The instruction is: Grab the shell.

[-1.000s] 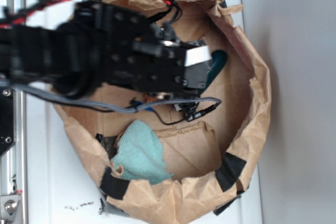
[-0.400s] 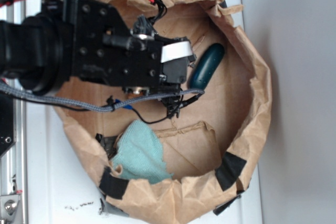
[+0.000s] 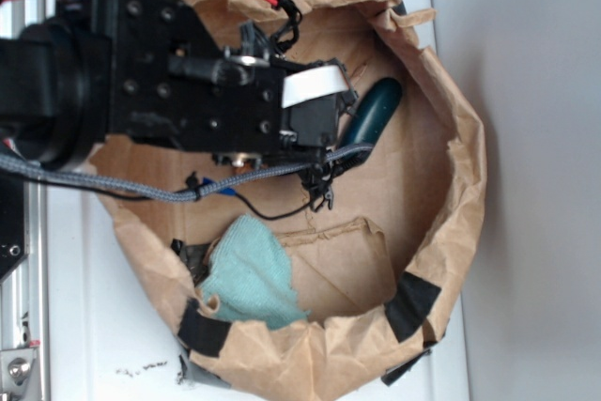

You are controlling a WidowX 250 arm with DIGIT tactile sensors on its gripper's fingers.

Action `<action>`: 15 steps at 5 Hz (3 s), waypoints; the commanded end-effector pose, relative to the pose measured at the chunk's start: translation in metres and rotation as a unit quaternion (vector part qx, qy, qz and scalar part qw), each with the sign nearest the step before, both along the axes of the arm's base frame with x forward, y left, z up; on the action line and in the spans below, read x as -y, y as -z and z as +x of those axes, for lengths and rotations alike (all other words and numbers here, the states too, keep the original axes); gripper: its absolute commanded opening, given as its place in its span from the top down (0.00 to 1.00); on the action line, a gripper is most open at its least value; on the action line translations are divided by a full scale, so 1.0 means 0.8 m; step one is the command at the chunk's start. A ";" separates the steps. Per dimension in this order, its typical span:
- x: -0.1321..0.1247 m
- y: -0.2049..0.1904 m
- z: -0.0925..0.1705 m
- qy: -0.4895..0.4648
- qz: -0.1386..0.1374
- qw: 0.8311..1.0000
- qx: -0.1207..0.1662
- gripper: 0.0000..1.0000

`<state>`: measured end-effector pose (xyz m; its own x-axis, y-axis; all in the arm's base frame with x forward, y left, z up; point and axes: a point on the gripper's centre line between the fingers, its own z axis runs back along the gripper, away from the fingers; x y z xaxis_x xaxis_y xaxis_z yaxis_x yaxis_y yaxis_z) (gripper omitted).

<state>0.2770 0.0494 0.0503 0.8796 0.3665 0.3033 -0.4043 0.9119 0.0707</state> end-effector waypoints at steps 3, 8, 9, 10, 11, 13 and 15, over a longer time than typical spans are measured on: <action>-0.026 -0.091 -0.015 -0.011 -0.071 0.995 -0.076 0.00; -0.010 0.018 -0.014 0.004 -0.084 0.990 -0.109 1.00; -0.010 0.011 -0.011 0.001 -0.093 0.990 -0.109 1.00; -0.013 0.010 -0.008 -0.003 -0.092 0.991 -0.095 1.00; -0.016 0.006 -0.004 -0.009 -0.099 0.991 -0.093 1.00; -0.020 -0.054 -0.004 -0.009 -0.162 0.979 -0.124 1.00; -0.028 -0.100 -0.008 0.005 -0.212 0.967 -0.143 1.00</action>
